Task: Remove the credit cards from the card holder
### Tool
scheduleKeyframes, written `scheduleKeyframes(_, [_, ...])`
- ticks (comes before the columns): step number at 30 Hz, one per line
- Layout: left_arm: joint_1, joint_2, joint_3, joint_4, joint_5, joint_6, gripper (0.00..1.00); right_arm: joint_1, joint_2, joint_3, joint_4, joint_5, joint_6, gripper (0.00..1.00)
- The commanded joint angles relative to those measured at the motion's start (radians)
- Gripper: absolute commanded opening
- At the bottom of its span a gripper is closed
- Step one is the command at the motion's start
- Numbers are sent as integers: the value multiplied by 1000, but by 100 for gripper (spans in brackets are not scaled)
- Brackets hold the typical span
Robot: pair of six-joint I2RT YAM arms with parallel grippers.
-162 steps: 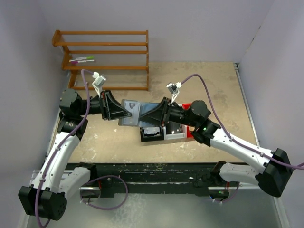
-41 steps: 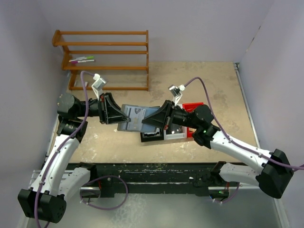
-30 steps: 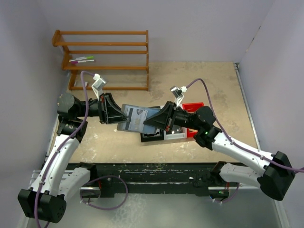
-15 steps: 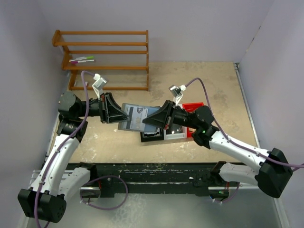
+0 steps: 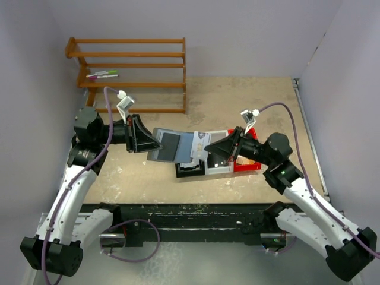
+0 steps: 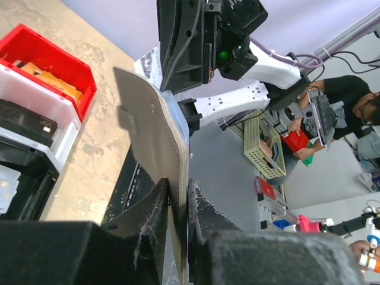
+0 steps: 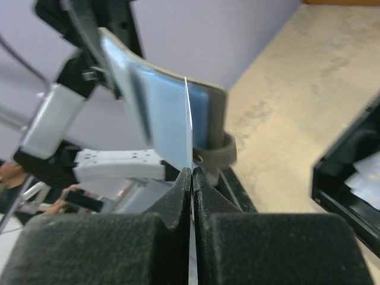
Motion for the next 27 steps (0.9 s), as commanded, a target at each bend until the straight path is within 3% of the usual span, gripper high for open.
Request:
scheduleKeyframes(1, [-5, 5, 109, -156, -42, 202, 2, -70, -14, 112, -424, 67, -215, 0])
scheduleKeyframes(5, [-5, 31, 229, -404, -173, 442, 2, -116, 45, 154, -591, 144, -309, 0])
scheduleKeyframes(11, [-5, 53, 297, -561, -325, 588, 1, -120, 185, 178, -591, 186, -374, 0])
scheduleKeyframes(18, [-5, 9, 267, -457, -144, 493, 4, -55, 459, 267, -453, 235, -339, 0])
scheduleKeyframes(27, [-5, -6, 263, -475, -76, 496, 3, 81, 722, 367, -395, 365, -270, 0])
